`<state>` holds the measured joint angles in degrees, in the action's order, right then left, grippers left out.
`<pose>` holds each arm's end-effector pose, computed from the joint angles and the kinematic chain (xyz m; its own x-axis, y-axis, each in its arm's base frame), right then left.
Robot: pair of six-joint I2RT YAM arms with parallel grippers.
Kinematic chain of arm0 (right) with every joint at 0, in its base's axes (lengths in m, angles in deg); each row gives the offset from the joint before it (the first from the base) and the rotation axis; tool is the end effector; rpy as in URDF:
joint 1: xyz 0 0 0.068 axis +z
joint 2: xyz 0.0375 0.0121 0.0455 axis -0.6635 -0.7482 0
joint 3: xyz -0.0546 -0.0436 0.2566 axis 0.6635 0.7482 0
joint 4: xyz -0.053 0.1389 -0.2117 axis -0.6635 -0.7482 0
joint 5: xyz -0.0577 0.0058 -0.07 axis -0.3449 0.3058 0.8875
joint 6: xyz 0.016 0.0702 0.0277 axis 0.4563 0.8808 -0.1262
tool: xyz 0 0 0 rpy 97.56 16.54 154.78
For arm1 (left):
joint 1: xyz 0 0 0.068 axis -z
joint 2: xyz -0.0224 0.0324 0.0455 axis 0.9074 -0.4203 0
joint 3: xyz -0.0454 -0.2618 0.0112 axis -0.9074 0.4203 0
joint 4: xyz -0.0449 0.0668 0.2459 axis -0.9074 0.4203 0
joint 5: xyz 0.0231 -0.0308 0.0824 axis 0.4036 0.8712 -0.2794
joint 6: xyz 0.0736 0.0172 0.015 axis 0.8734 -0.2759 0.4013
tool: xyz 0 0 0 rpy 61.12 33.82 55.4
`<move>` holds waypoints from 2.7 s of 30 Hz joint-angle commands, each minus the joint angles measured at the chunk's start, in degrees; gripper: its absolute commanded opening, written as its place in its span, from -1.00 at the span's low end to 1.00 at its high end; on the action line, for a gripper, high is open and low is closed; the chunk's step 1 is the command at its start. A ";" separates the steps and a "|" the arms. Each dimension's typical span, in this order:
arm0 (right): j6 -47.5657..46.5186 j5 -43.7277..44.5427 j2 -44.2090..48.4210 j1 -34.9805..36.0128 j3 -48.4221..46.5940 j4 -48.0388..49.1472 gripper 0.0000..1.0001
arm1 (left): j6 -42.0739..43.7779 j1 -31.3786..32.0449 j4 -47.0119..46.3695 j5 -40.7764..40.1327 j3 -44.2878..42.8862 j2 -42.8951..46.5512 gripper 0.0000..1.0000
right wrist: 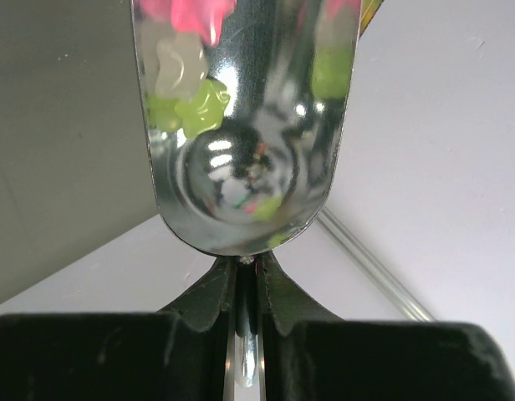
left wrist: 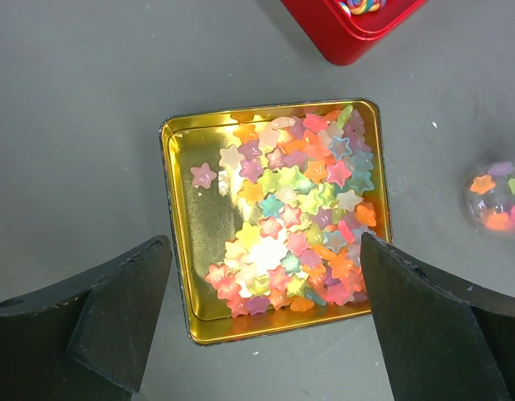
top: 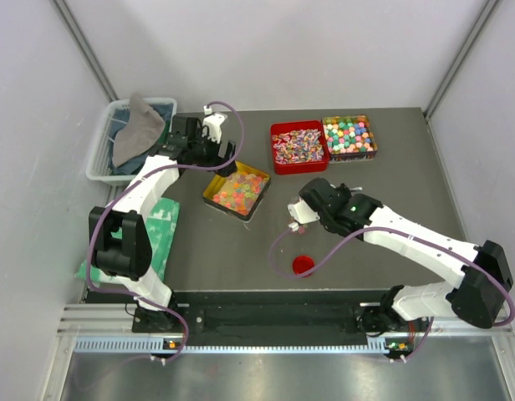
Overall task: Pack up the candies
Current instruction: Place the fake candies in the packing bottle, then scoop the fake candies from the storage box.
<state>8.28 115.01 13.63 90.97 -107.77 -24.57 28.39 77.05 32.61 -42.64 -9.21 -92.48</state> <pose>0.2064 0.1746 0.2557 0.1499 -0.9289 0.3388 -0.6150 -0.3559 -0.7036 0.3776 -0.1054 0.2666 -0.5772 0.2648 -0.7725 0.5641 0.8133 -0.1427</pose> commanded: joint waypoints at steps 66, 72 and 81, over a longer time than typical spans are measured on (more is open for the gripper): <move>24.13 -23.67 -5.13 2.89 -26.14 -0.97 -1.00 | -5.74 6.73 1.88 25.60 -8.16 -5.04 0.98; 25.62 -26.66 -5.04 2.80 -28.34 -2.29 -1.00 | -5.66 6.91 2.14 25.16 -8.16 -5.83 0.98; 28.26 -30.89 -6.00 2.80 -33.00 -4.76 -1.00 | -5.30 7.17 2.41 24.72 -7.72 -5.75 0.98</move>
<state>34.29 87.39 5.54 93.05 -135.62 -33.33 21.40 84.10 34.91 -14.97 -15.83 -98.03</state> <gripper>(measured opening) 0.064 0.989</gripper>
